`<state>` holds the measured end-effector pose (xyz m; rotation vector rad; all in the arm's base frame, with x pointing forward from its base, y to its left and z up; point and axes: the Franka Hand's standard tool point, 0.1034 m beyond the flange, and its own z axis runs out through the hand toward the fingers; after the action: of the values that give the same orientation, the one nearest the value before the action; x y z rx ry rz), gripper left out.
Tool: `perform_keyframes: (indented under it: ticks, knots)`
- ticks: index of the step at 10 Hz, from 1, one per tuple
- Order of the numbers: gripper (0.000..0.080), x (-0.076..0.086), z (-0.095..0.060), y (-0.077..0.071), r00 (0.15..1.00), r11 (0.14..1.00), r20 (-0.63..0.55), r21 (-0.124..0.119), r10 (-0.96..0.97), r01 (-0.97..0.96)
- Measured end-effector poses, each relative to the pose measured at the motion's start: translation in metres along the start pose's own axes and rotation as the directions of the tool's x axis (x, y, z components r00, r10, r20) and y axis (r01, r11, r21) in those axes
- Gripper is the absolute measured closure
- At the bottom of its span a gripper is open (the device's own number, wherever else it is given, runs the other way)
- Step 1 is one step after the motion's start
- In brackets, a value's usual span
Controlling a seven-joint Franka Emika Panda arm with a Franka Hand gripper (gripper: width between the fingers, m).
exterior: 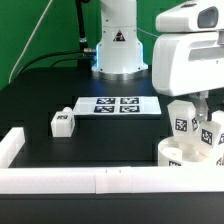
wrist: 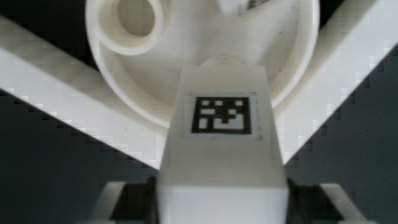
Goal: Assemble stool
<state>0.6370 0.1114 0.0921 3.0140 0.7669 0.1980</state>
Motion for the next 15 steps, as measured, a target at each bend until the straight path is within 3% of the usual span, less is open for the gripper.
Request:
perform_keyframes:
  ticks: [3,5,7,9,10,14,15]
  knots:
    - [0.0469,0.0006,0.0001,0.0002,0.975,0.975,-0.001,0.002,0.223,-0.223]
    - [0.0469,0.0028,0.0005,0.0022,0.888,0.888,0.003,0.002,0.459,-0.459]
    - [0.0469,0.0016,0.0006,0.0041,0.705,0.705,0.009,0.007,0.709,-0.709]
    - [0.0469,0.0029,-0.0003,0.0038,0.474,0.473,0.026,0.032,0.88,-0.881]
    - [0.0473,0.0047,-0.001,0.0048,0.402,0.4,0.033,0.053,0.915,-0.915]
    - [0.0496,0.0062,-0.0005,0.0014,0.147,0.144,0.056,0.054,0.987,-0.988]
    - [0.0506,0.0088,-0.0006,0.0017,-0.025,-0.03,0.066,0.079,0.998,-0.996]
